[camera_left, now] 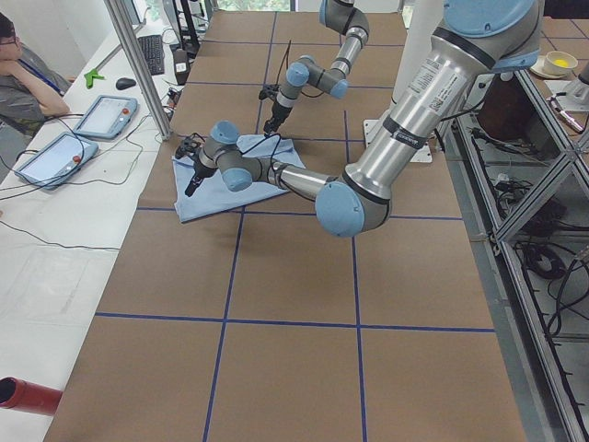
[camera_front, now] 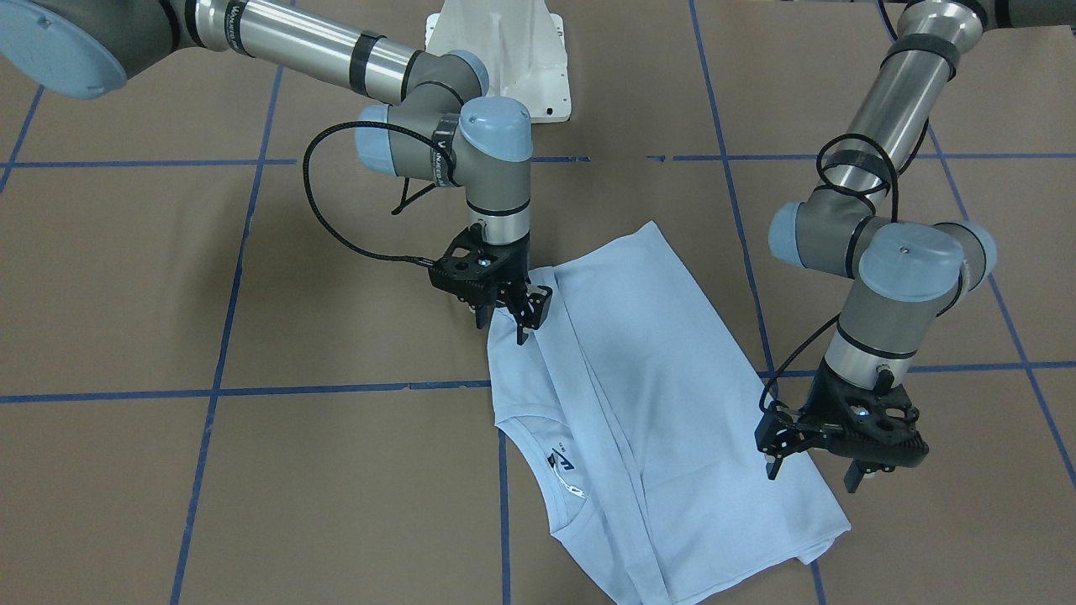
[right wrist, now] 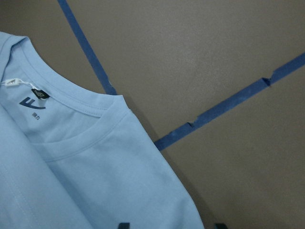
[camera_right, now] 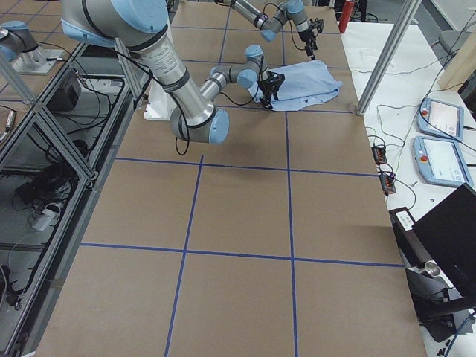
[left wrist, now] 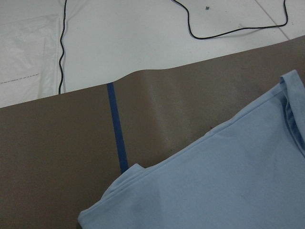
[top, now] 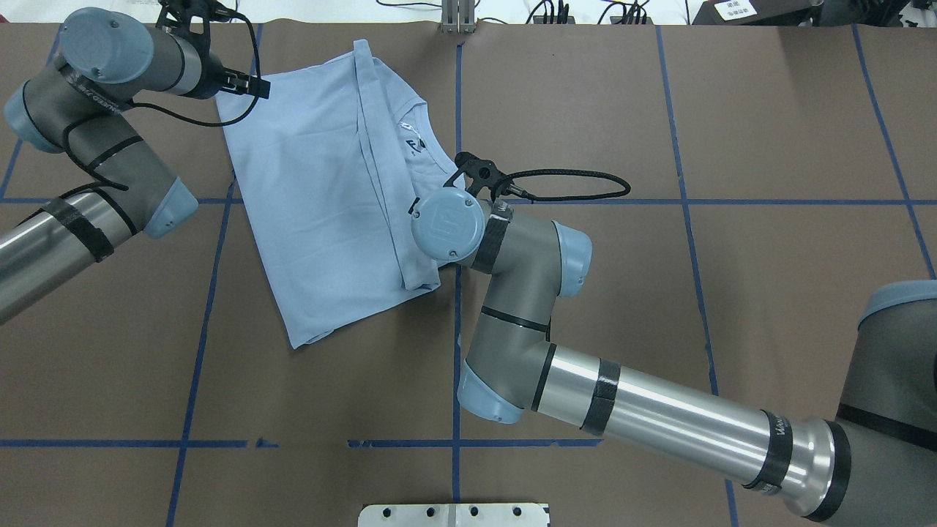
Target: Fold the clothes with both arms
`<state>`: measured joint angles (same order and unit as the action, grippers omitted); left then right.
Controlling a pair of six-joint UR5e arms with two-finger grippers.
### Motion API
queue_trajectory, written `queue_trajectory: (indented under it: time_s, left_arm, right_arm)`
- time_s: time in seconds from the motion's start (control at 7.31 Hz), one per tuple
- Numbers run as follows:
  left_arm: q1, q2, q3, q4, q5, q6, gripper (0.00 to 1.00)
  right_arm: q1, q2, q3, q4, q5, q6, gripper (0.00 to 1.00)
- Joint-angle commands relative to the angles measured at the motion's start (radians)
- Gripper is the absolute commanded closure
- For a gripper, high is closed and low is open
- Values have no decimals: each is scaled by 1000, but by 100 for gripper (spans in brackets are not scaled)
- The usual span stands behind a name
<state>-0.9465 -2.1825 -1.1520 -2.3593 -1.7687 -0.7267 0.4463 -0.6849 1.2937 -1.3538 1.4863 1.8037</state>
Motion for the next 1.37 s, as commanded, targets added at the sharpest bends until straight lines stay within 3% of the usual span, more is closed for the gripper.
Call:
queue_trajectory:
  time_s: [0.0, 0.27, 0.41, 0.55, 0.96, 1.23]
  left_arm:
    - [2, 4, 0, -2, 0, 0, 0]
    - [5, 13, 1, -21, 0, 0, 0]
    - [5, 15, 1, -26, 0, 0, 0]
    - [5, 15, 1, -28, 0, 0, 0]
    - [6, 15, 0, -28, 0, 0, 0]
    - [11, 15, 0, -29, 0, -29, 0]
  right_arm:
    - [-14, 2, -1, -51, -8, 2, 38]
    - [-14, 1, -1, -51, -8, -3, 42]
    - [-15, 2, 1, -51, -8, 2, 68]
    - [-15, 4, 3, -48, -9, 3, 100]
    - [-15, -7, 45, -50, -14, -9, 100]
    - [-17, -174, 294, -99, -17, -9, 100]
